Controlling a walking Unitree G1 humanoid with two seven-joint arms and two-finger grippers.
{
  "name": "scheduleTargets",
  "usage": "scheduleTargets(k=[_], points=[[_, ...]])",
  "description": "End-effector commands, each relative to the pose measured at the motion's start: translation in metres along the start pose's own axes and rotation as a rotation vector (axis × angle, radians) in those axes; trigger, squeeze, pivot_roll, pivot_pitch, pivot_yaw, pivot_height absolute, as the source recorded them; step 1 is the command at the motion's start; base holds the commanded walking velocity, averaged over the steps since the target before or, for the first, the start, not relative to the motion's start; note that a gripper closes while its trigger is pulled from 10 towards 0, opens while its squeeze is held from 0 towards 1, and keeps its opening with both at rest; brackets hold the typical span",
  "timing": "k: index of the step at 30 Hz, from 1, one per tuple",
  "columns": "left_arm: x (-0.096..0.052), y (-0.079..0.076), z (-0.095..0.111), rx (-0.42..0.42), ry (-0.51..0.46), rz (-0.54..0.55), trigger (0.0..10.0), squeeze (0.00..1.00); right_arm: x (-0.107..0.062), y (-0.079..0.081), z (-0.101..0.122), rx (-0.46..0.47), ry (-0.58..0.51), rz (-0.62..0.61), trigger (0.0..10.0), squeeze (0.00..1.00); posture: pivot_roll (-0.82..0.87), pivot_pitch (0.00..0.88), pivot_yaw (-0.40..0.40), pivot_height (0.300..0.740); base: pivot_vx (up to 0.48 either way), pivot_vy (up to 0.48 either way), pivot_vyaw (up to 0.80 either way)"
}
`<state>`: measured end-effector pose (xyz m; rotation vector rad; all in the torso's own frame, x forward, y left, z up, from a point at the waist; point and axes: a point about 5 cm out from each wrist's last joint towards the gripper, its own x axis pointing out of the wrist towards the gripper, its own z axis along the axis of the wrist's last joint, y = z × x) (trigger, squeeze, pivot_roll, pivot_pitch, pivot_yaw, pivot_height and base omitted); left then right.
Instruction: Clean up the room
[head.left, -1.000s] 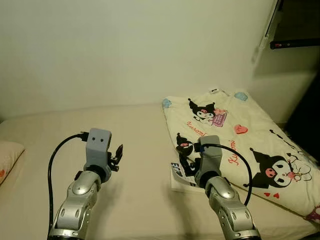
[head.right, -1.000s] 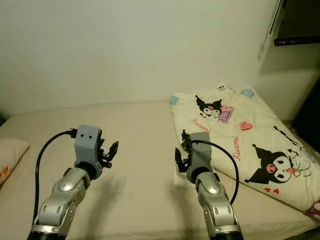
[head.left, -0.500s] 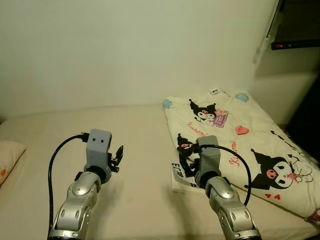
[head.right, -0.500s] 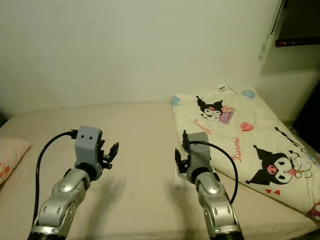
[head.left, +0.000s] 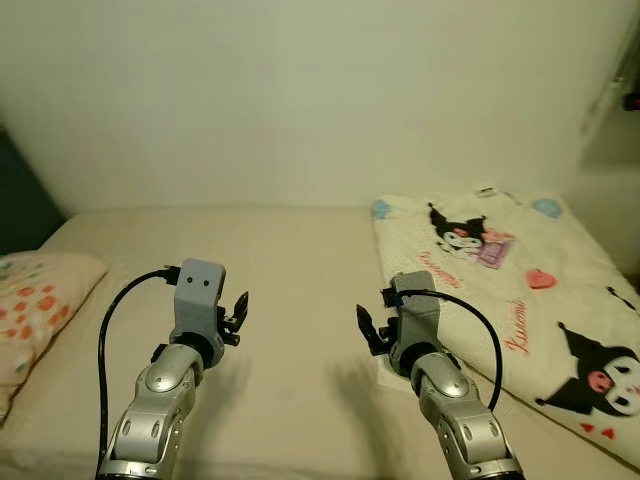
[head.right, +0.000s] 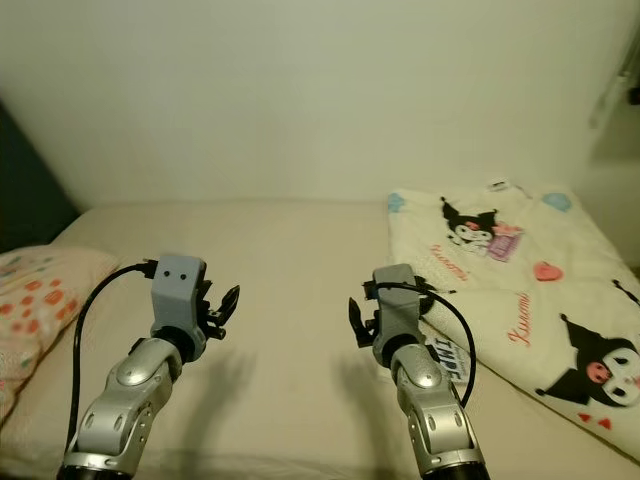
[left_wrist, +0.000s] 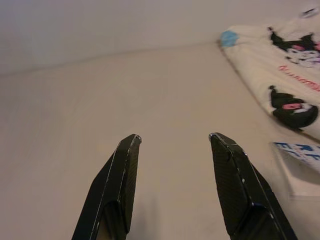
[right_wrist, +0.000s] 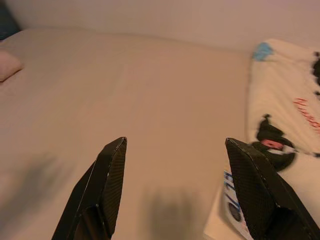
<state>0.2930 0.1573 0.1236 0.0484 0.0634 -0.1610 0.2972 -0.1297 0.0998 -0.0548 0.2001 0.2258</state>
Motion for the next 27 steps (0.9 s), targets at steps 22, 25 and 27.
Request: scheduleTargets(k=[22,25,27], points=[[-0.0013,0.0001,-0.0034,0.011,0.031,-0.035,10.0,0.00,0.0030,0.0063,0.0005,-0.002,-0.006,0.022,10.0,0.00,-0.08,0.012,0.026,0.740,0.000,0.000,0.80],[-0.0012,0.0001,-0.0032,0.012,0.030,-0.035,10.0,0.00,0.0032,0.0067,0.0007,-0.002,-0.007,0.023,10.0,0.00,-0.08,0.011,0.028,0.740,0.000,0.000,0.80],[-0.0011,0.0003,-0.0029,0.012,0.029,-0.034,10.0,0.00,0.0034,0.0068,0.0009,-0.002,-0.008,0.023,10.0,0.00,-0.08,0.011,0.029,0.740,0.000,0.000,0.80]])
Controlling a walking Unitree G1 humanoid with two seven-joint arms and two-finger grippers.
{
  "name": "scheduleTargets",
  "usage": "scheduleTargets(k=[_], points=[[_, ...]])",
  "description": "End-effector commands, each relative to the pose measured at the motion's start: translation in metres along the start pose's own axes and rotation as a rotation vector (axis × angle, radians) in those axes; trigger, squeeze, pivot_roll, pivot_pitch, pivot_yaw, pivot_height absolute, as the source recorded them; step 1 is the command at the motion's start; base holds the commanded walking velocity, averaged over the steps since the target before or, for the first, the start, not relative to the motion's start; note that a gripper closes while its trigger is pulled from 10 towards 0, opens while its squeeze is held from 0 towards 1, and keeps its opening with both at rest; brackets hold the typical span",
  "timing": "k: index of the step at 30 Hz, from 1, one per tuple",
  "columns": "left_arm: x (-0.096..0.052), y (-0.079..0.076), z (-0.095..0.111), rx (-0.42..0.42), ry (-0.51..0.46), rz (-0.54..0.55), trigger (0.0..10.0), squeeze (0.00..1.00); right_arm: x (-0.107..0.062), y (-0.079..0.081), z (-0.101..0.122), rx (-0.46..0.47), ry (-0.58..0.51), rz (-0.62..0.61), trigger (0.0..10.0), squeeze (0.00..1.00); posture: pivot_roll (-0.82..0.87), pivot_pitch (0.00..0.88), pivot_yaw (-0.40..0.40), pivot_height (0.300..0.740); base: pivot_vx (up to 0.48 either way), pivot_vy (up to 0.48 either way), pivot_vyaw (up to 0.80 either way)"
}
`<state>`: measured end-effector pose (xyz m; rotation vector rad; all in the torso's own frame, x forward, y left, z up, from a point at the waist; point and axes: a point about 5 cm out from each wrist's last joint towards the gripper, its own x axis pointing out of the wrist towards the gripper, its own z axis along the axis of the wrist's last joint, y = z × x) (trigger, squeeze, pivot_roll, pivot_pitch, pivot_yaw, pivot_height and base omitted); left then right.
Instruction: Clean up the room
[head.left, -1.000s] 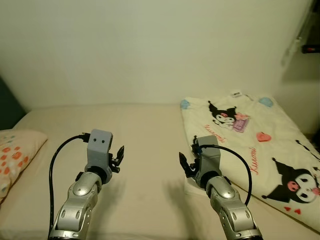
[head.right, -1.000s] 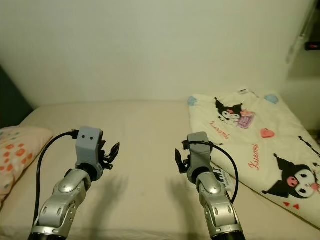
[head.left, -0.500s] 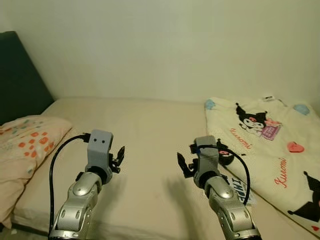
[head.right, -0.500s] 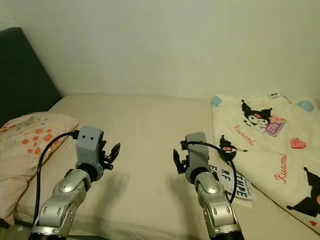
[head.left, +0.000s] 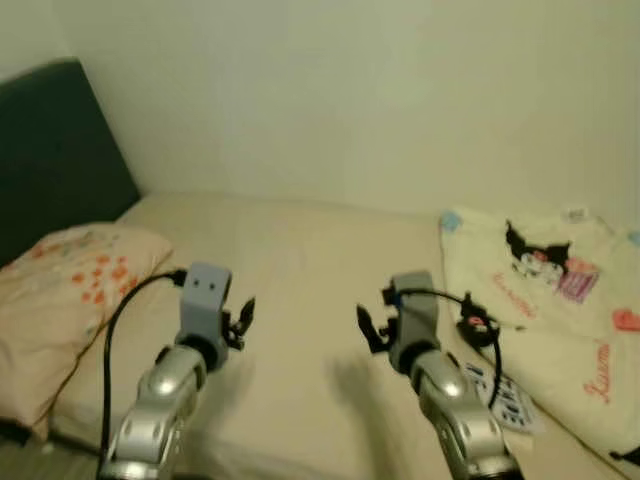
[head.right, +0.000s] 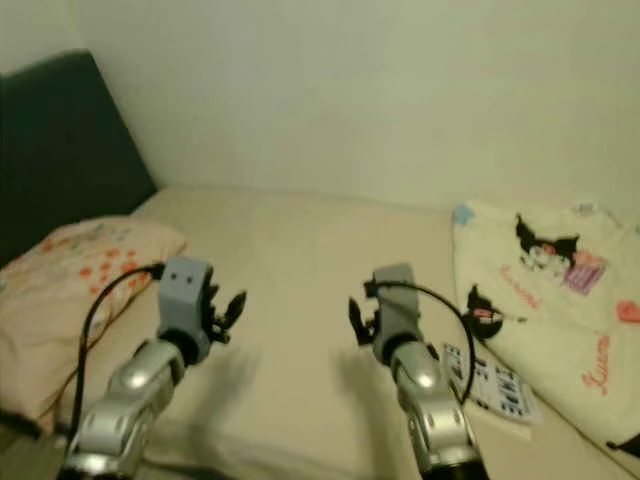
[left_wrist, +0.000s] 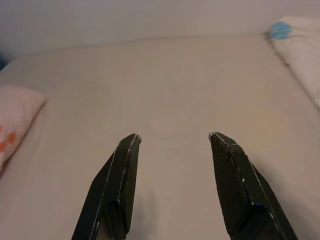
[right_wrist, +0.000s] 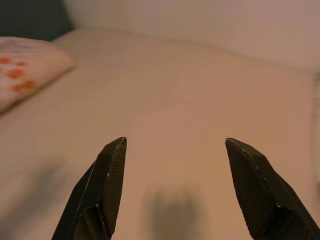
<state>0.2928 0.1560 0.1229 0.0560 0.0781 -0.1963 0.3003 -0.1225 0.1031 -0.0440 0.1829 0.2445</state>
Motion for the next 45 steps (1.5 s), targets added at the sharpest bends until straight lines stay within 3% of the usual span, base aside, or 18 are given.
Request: scheduleTargets(k=[1,34,37,40,45], points=[[-0.001,0.002,-0.002,0.005,0.014,0.002,10.0,0.00,0.000,0.001,-0.003,-0.008,0.010,0.004,10.0,0.00,-0.08,0.011,0.029,0.740,0.000,0.000,0.80],[0.000,0.000,-0.003,0.018,0.034,-0.017,10.0,0.00,0.000,0.000,-0.003,0.008,0.008,-0.005,10.0,0.00,-0.08,0.019,0.042,0.740,0.000,0.000,0.80],[-0.001,0.004,-0.006,0.004,0.057,0.028,10.0,0.00,0.000,0.001,-0.003,0.008,0.008,-0.003,10.0,0.00,-0.08,0.027,0.039,0.740,0.000,0.000,0.80],[-0.001,0.010,-0.013,-0.061,0.099,0.103,10.0,0.00,0.000,0.001,-0.003,0.007,0.010,-0.001,10.0,0.00,-0.08,0.027,0.039,0.740,0.000,0.000,0.80],[-0.003,0.014,-0.022,-0.097,0.139,0.142,10.0,0.00,0.001,0.001,-0.002,0.003,0.008,0.002,10.0,0.00,-0.08,0.031,0.039,0.740,0.000,0.000,0.80]])
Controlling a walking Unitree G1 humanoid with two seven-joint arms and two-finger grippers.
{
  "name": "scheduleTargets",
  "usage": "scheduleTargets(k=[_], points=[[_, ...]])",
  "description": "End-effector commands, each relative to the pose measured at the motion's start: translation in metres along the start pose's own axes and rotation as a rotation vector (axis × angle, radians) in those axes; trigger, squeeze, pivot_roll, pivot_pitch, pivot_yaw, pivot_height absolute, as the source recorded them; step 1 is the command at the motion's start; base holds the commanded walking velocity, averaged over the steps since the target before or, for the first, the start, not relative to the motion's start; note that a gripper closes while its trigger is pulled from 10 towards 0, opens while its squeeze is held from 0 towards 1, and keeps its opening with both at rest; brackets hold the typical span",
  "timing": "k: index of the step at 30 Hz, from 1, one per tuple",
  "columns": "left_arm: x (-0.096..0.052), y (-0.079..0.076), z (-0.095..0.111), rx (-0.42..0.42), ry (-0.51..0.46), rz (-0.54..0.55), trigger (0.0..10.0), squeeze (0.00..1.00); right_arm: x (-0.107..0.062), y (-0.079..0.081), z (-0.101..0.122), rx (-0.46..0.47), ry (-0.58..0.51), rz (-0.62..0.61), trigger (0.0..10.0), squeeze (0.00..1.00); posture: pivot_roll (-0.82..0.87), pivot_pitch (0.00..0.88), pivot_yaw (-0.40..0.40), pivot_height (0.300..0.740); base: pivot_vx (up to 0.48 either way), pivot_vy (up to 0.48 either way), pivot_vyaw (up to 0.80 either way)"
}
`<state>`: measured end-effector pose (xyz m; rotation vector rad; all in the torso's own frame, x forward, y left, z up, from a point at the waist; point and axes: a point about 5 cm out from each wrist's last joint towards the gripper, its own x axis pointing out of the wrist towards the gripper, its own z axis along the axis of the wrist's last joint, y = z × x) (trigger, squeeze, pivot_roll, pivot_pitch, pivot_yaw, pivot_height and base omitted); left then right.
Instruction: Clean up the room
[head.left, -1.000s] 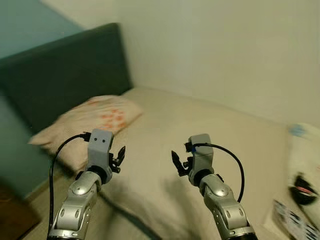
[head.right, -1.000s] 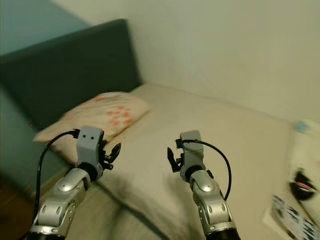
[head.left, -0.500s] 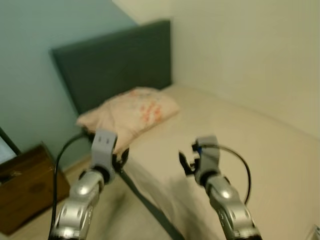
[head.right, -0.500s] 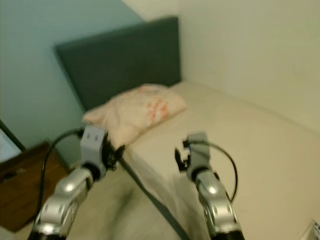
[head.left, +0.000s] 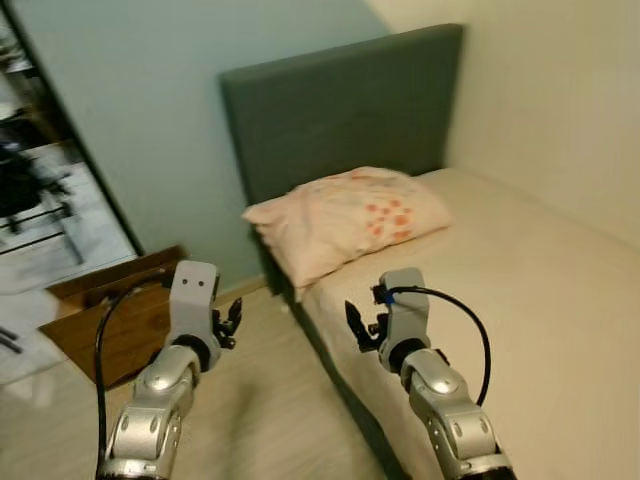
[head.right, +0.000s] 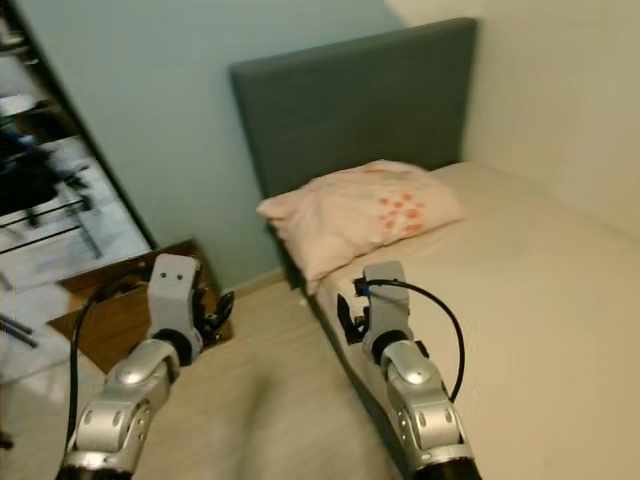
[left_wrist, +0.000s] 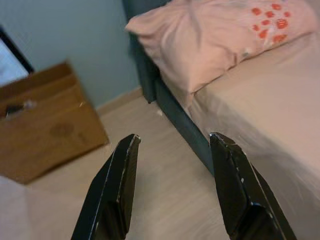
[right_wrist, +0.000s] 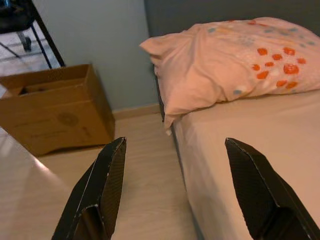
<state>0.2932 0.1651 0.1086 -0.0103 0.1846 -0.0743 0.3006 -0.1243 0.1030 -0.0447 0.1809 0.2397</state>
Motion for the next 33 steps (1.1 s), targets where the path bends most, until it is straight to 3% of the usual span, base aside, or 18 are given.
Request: scheduleTargets(k=[1,11,15,33], points=[[-0.003,0.008,-0.010,-0.012,0.042,0.043,10.0,0.00,0.002,0.003,-0.001,0.001,0.007,0.007,10.0,0.00,-0.08,0.031,0.039,0.740,0.000,0.000,0.80],[-0.006,0.015,-0.010,-0.020,0.034,0.104,10.0,0.00,0.011,-0.002,0.007,-0.012,-0.008,0.020,10.0,0.00,-0.07,0.035,0.014,0.740,0.000,0.000,0.80],[-0.007,0.011,-0.010,-0.027,0.037,0.090,10.0,0.00,0.012,-0.004,0.009,0.051,-0.009,0.004,10.0,0.00,-0.07,0.038,0.013,0.740,0.000,0.000,0.00],[-0.006,0.008,-0.011,-0.035,0.050,0.070,10.0,0.00,0.011,-0.001,0.004,0.053,-0.002,0.004,10.0,0.00,-0.07,0.033,0.016,0.740,0.000,0.000,0.00]])
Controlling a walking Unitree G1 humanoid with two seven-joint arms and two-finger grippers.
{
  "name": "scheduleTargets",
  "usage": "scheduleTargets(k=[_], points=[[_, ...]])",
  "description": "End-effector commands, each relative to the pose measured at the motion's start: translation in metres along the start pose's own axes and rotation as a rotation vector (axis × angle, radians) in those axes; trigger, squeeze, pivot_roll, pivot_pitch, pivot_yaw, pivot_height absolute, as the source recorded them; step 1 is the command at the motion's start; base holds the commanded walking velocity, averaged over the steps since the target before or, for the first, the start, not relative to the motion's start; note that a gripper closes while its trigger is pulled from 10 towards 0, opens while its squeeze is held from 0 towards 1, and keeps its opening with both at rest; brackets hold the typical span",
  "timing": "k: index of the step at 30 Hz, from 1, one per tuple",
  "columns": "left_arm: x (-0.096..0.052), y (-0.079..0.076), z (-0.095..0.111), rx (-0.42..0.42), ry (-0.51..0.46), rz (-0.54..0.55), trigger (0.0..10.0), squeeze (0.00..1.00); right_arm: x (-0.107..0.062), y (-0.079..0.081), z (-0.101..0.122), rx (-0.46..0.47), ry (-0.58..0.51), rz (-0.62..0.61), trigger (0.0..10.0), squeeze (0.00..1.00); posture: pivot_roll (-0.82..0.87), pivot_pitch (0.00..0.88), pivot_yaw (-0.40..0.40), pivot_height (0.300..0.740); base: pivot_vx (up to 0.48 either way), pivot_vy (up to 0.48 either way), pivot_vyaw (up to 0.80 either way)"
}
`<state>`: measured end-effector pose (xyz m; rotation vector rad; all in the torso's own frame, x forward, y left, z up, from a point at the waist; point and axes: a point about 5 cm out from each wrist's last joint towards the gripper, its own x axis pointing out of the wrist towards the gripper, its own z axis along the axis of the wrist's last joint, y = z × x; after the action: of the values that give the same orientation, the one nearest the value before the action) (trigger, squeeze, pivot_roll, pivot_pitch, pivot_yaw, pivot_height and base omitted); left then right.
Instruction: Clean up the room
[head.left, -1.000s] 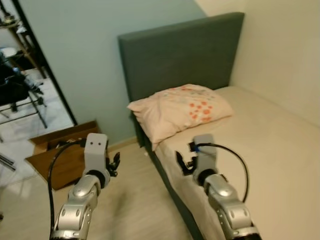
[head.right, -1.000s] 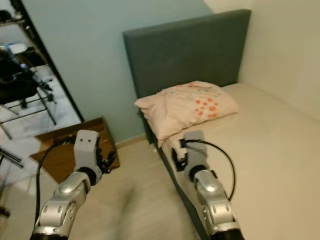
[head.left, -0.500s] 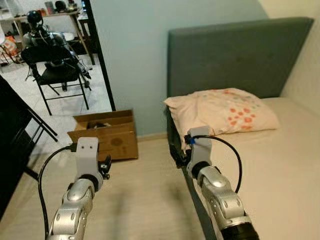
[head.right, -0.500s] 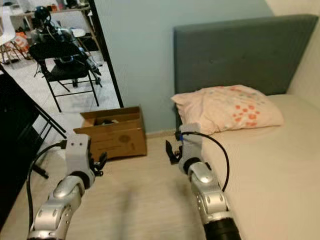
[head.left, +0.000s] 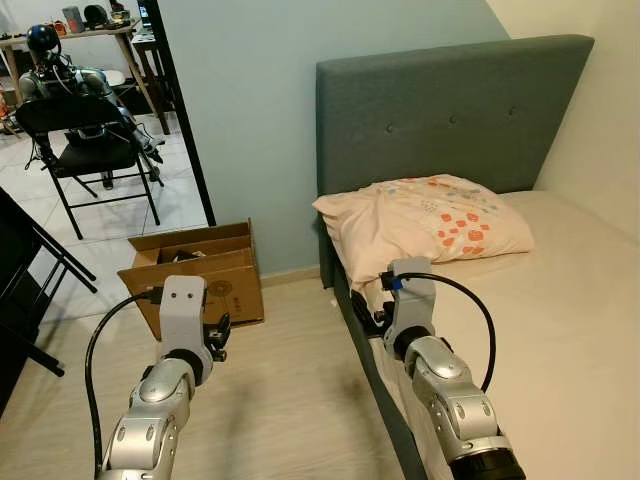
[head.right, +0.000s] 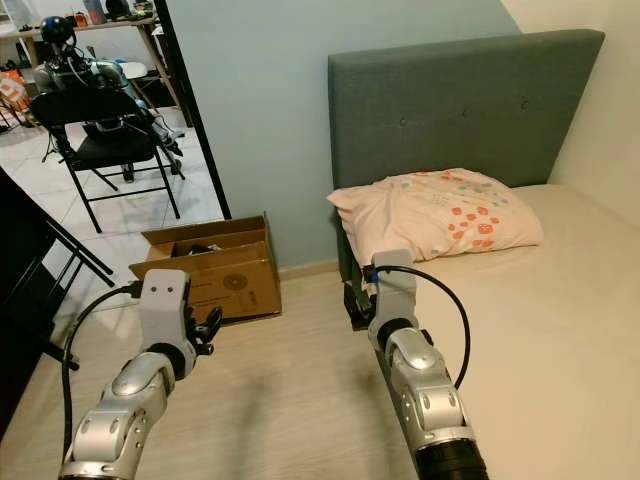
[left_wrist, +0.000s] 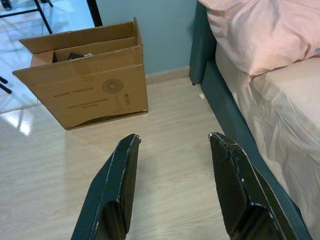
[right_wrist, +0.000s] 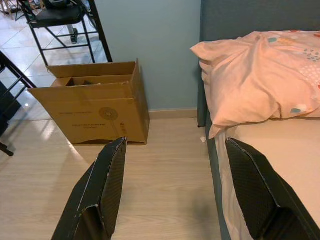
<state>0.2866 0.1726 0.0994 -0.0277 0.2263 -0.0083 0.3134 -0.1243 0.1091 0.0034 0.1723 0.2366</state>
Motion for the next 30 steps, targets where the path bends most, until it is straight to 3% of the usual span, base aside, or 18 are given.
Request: scheduleTargets(k=[1,16,30], points=[[-0.0006,0.0007,-0.0006,-0.010,0.010,0.005,10.0,0.00,-0.0006,0.0017,-0.0040,0.007,0.012,0.003,10.0,0.00,-0.07,0.033,0.016,0.740,0.000,0.000,0.00],[-0.0009,-0.0003,-0.0013,-0.048,0.020,0.005,10.0,0.00,-0.0018,0.0042,-0.0060,0.016,0.017,0.006,10.0,0.00,-0.07,0.026,0.018,0.740,0.000,0.000,0.00],[-0.0012,-0.0005,0.0016,-0.044,0.014,-0.004,10.0,0.00,-0.0024,0.0047,-0.0068,0.020,0.017,0.004,10.0,0.00,-0.07,0.027,0.022,0.740,-0.269,0.000,0.00]])
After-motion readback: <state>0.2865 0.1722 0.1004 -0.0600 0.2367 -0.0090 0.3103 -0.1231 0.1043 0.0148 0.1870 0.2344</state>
